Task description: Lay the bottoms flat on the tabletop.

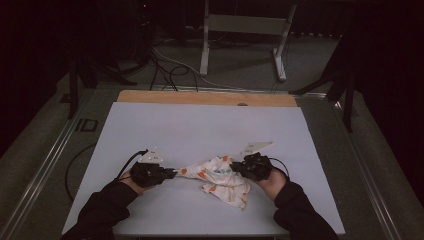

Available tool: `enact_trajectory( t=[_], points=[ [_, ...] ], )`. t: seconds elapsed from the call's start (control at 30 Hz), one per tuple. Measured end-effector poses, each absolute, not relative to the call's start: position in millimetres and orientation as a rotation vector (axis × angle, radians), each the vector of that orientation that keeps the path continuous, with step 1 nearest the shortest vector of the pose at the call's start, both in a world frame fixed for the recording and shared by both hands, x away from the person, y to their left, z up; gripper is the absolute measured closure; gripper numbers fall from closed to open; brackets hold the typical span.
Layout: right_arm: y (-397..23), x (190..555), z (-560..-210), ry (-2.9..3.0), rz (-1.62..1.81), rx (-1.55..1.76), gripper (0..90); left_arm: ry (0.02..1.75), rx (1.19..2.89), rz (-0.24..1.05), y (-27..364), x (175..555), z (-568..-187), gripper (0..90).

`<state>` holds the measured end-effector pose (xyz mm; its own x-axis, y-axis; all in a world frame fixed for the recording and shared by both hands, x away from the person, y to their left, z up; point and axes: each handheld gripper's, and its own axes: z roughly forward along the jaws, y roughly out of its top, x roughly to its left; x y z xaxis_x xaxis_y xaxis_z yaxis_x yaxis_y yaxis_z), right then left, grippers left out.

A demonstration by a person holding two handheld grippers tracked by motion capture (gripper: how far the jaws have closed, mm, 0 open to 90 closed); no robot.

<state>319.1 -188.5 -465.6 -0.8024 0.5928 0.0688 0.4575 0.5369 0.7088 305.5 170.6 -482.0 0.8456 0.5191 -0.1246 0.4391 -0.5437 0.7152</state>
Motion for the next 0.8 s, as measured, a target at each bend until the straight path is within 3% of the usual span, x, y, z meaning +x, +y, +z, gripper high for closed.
enact_trajectory(
  t=[0.33,0.63,0.8],
  points=[
    [-224.6,289.8,-463.3,2.599,1.083,0.961,89.1,0.723,2.253,0.128,171.1,306.5,-487.2,86.0],
    [-225.7,271.3,-496.7,2.733,0.971,0.984,88.5,0.701,2.285,0.121,158.8,304.8,-494.7,85.9],
    [-223.3,273.5,-493.5,2.714,0.994,0.989,86.5,0.720,2.266,0.125,160.2,307.8,-494.2,85.8]
  ],
)
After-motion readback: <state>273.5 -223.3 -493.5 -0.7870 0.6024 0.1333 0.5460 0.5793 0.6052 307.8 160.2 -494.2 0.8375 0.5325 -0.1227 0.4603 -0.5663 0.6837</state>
